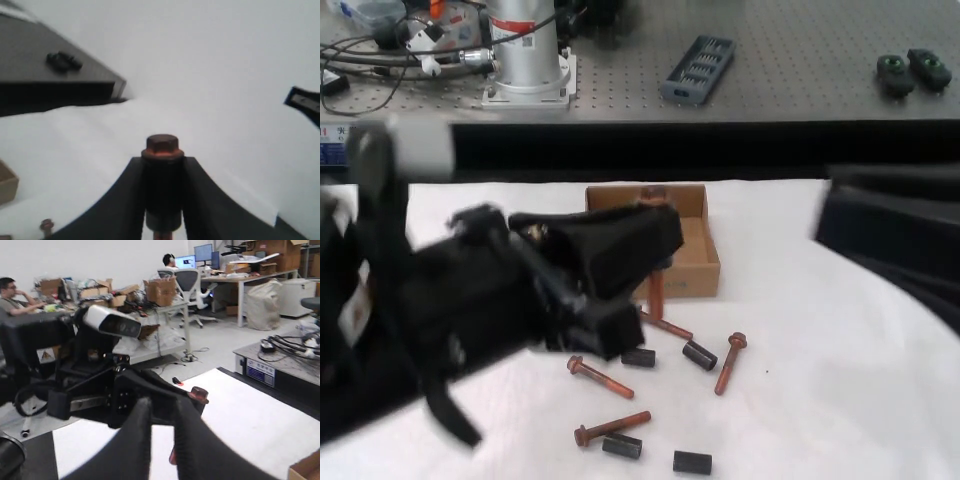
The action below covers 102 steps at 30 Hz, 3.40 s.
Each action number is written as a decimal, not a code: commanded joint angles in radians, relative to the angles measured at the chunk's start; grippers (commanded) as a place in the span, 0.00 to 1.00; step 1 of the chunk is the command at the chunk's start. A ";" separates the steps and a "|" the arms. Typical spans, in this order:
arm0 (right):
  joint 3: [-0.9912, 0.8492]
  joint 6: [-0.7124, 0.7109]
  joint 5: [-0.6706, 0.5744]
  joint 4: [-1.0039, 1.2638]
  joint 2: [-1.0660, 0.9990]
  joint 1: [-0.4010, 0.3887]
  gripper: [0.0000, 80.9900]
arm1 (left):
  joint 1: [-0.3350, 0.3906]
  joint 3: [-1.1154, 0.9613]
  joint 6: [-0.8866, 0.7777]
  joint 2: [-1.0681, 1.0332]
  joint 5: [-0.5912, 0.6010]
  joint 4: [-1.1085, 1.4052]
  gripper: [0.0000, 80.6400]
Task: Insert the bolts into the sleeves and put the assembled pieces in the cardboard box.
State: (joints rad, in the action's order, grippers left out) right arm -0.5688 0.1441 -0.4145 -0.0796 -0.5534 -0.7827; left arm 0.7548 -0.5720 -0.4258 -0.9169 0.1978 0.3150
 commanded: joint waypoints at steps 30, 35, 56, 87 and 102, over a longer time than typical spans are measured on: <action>-0.002 -0.069 0.337 -0.617 0.288 0.008 0.03 | -0.291 -1.214 0.071 -1.066 -0.038 -0.871 0.01; -0.002 -0.069 0.353 -0.691 0.332 0.008 0.03 | -0.306 -1.292 0.100 -1.164 -0.105 -0.926 0.01; -0.002 0.005 0.355 -0.724 0.346 0.008 0.03 | -0.317 -1.323 0.089 -1.341 -0.126 -0.878 0.01; -0.002 0.005 0.355 -0.724 0.346 0.008 0.03 | -0.319 -1.322 0.089 -1.346 -0.187 -0.875 0.29; -0.002 -0.135 0.345 -0.711 0.226 0.008 0.03 | -0.317 -1.322 0.318 -1.101 -0.182 -1.167 0.19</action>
State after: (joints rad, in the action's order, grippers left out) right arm -0.5688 0.0323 -0.0412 -0.8032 -0.2731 -0.7784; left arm 0.4399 -1.8826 -0.2895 -2.1557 0.0668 -0.6755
